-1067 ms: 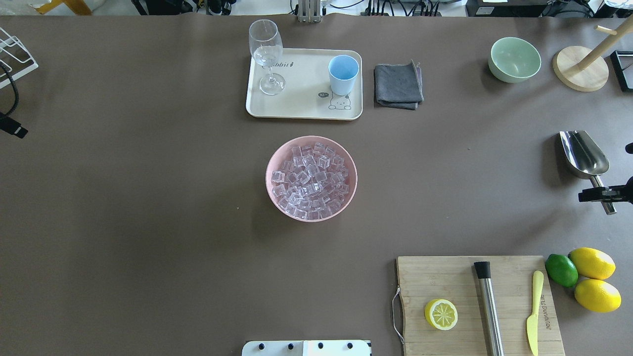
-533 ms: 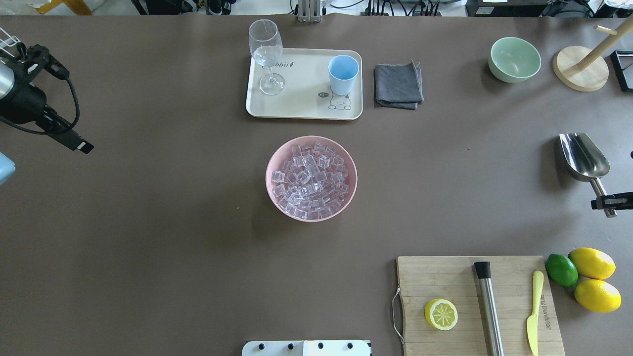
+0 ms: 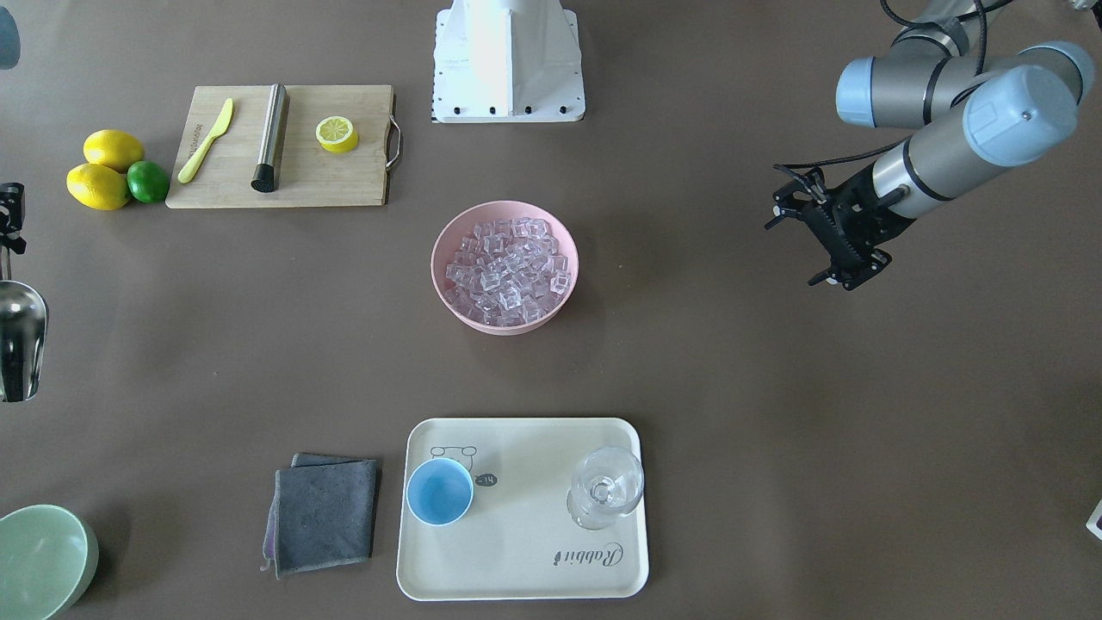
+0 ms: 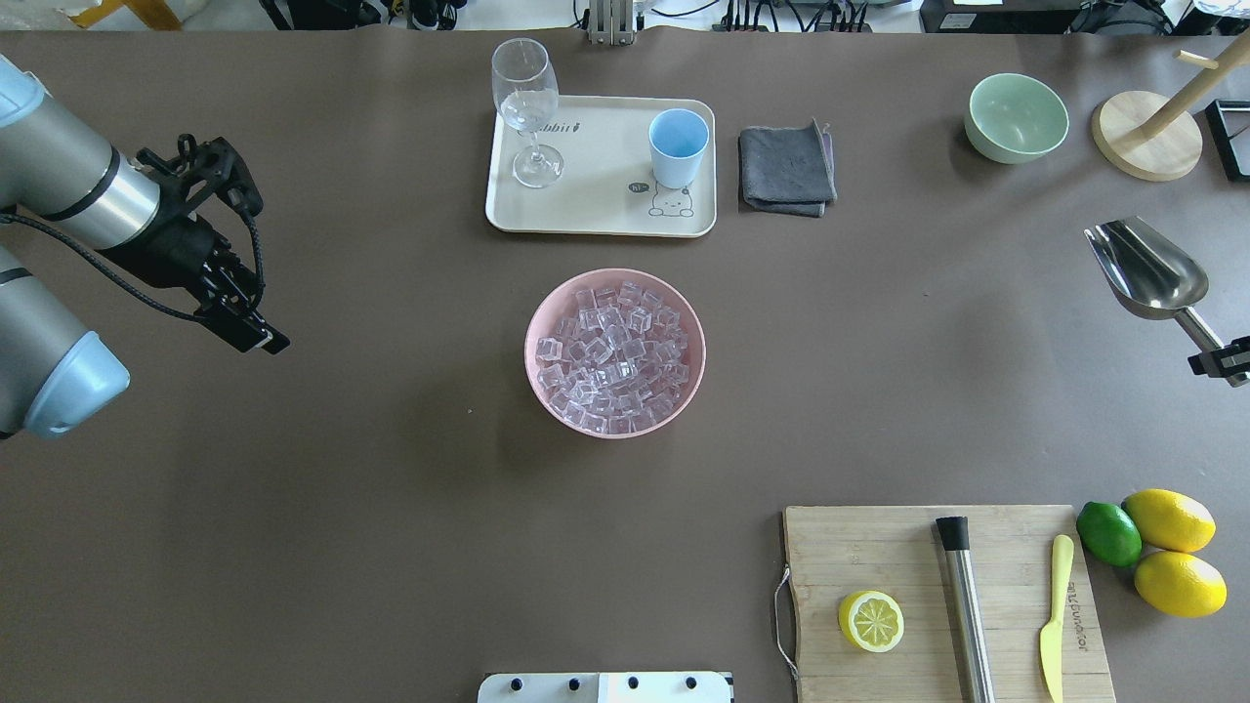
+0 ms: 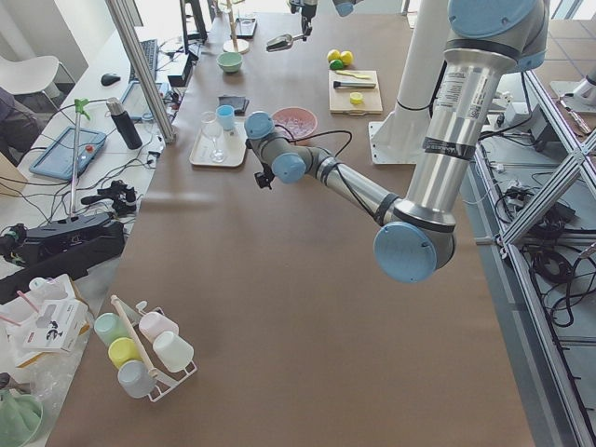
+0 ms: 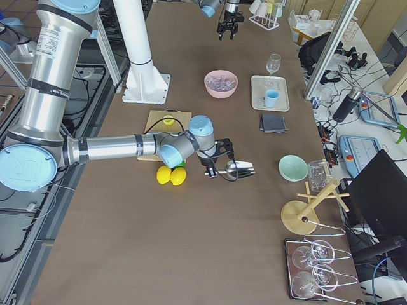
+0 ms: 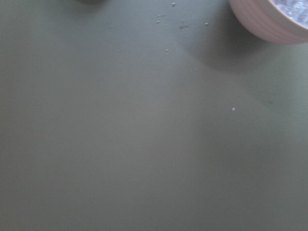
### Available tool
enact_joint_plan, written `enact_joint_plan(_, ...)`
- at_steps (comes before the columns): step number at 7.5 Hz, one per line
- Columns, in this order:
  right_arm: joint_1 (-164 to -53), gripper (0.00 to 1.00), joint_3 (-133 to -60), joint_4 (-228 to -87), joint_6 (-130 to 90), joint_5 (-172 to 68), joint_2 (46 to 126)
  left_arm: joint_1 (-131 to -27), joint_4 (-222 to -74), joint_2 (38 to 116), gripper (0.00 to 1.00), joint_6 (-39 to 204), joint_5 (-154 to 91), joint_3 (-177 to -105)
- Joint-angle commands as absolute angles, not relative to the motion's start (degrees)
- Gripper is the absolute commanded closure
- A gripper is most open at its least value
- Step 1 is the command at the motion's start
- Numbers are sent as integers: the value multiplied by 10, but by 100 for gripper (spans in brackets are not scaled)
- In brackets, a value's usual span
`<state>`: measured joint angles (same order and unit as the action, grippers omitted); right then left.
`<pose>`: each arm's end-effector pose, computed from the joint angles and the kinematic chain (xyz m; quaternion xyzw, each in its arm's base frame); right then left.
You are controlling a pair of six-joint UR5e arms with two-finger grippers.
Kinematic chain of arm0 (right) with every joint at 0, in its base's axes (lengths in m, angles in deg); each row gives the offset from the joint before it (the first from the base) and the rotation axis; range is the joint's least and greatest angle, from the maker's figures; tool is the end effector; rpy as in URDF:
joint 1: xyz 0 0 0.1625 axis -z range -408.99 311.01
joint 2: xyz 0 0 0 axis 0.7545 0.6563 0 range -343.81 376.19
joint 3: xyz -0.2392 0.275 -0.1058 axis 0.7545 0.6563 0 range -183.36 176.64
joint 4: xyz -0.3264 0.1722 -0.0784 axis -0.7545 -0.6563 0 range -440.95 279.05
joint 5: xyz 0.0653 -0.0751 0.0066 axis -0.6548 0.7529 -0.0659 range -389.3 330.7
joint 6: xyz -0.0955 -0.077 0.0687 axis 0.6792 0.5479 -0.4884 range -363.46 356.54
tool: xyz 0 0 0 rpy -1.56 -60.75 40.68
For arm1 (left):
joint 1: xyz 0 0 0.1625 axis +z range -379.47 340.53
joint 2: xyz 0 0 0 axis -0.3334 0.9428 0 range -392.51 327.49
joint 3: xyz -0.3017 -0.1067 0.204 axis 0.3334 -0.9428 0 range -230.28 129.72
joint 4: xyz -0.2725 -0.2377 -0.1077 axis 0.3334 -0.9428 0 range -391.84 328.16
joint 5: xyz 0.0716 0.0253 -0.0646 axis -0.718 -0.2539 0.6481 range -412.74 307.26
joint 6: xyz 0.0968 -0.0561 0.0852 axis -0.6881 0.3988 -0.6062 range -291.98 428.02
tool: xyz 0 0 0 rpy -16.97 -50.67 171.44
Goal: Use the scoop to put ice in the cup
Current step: 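Lift the metal scoop with the right gripper while the left arm reaches the bowl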
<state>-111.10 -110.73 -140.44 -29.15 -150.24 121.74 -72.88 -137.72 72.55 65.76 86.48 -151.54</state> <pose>-0.1330 -0.3819 0.5655 0.1241 -0.3496 -0.0919 0.9241 0.3067 -0.4581 0.3735 0.1981 0.4678 0.4235 0.7500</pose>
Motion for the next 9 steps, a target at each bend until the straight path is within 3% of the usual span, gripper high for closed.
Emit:
enact_joint_plan(1,-1158,100,-1130,-1499,-116,-1540,1146,-677,-1491,741,1,584,839,-1478)
enact_joint_plan(4,-1195,100,-1137,-1661,-47,-1592,1031,-585,-1581,776,1,585,739,-1464)
enact_joint_plan(7,-1206,100,-1208,-1698,7,-1599,1070,-543,-1663,845,1,582,686,-1380)
enact_joint_plan(9,-1197,100,-1212,-1704,59,-1611,1051,-510,-1702,848,1,581,660,-1362)
